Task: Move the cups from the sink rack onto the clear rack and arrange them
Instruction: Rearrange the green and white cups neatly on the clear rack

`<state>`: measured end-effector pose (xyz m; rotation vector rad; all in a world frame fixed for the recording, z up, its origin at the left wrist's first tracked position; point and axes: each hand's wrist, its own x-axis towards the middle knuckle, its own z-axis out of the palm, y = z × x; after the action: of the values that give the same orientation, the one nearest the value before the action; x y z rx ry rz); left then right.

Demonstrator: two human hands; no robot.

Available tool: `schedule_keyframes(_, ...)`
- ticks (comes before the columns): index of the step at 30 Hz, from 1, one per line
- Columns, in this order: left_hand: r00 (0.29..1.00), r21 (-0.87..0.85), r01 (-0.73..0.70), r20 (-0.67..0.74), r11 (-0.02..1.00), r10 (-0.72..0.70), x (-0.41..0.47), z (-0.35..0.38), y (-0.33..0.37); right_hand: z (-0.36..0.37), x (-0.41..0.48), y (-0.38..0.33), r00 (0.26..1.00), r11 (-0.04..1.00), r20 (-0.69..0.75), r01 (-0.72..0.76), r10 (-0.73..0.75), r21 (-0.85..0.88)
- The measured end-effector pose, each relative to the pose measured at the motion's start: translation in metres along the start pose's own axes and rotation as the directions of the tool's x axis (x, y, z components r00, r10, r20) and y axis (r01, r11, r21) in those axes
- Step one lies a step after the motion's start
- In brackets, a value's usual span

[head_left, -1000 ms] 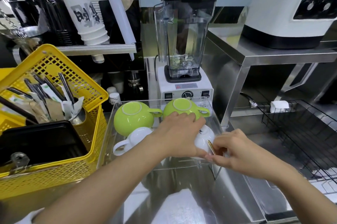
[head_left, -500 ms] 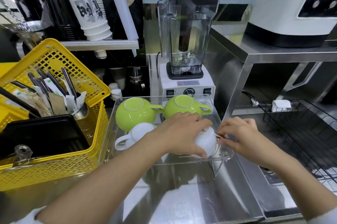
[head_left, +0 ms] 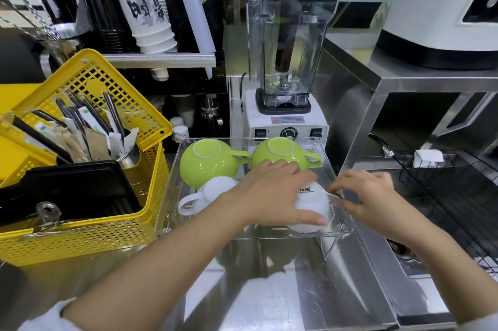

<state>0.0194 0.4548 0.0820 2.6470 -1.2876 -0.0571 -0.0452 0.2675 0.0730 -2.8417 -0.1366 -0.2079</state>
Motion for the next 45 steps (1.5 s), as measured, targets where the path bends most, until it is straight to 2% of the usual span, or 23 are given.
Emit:
schedule_keyframes(3,1.0,-0.024,0.002,-0.026,1.0,-0.003,-0.002,-0.008,-0.005,-0.009,-0.002,-0.002,0.998,0.998,-0.024,-0.051,0.05,-0.036)
schedule_keyframes(6,0.994,-0.028,0.046,-0.093,0.999,-0.048,-0.009,-0.017,-0.02,-0.029,0.001,-0.015,0.993,0.997,-0.103,-0.059,0.065,0.054)
schedule_keyframes(10,0.987,-0.033,0.094,-0.125,0.995,-0.097,-0.018,-0.023,-0.041,-0.043,0.003,-0.044,0.99,0.985,-0.133,0.064,-0.043,0.162)
schedule_keyframes(16,0.962,-0.145,0.234,-0.106,0.961,-0.251,-0.037,-0.023,-0.065,-0.028,0.003,-0.095,0.964,0.964,-0.123,0.247,-0.235,0.095)
schedule_keyframes(19,0.954,-0.107,0.261,-0.122,0.959,-0.274,-0.042,-0.02,-0.068,-0.011,0.003,-0.115,0.944,0.943,-0.096,0.325,-0.317,0.078)
schedule_keyframes(23,0.934,-0.105,0.297,-0.175,0.949,-0.311,-0.049,-0.02,-0.067,0.014,0.009,-0.132,0.95,0.95,-0.052,0.31,-0.308,0.031)
schedule_keyframes(27,0.909,-0.135,0.38,-0.129,0.915,-0.397,-0.053,-0.02,-0.067,0.026,0.013,-0.138,0.966,0.968,-0.064,0.25,-0.251,-0.015)
schedule_keyframes(31,0.914,-0.149,0.386,-0.072,0.91,-0.399,-0.057,-0.024,-0.062,0.035,0.018,-0.138,0.976,0.976,-0.038,0.21,-0.213,-0.064)
schedule_keyframes(35,0.926,-0.181,0.378,0.046,0.908,-0.376,-0.06,-0.03,-0.064,0.037,0.025,-0.136,0.982,0.983,0.042,0.185,-0.185,0.006)
schedule_keyframes(39,0.945,-0.231,0.328,0.081,0.916,-0.317,-0.065,-0.034,-0.066,0.034,0.029,-0.133,0.977,0.98,0.091,0.186,-0.192,0.071)
schedule_keyframes(45,0.969,-0.332,0.235,0.146,0.913,-0.197,-0.071,-0.041,-0.073,0.029,0.031,-0.128,0.98,0.984,0.106,0.164,-0.171,0.072)
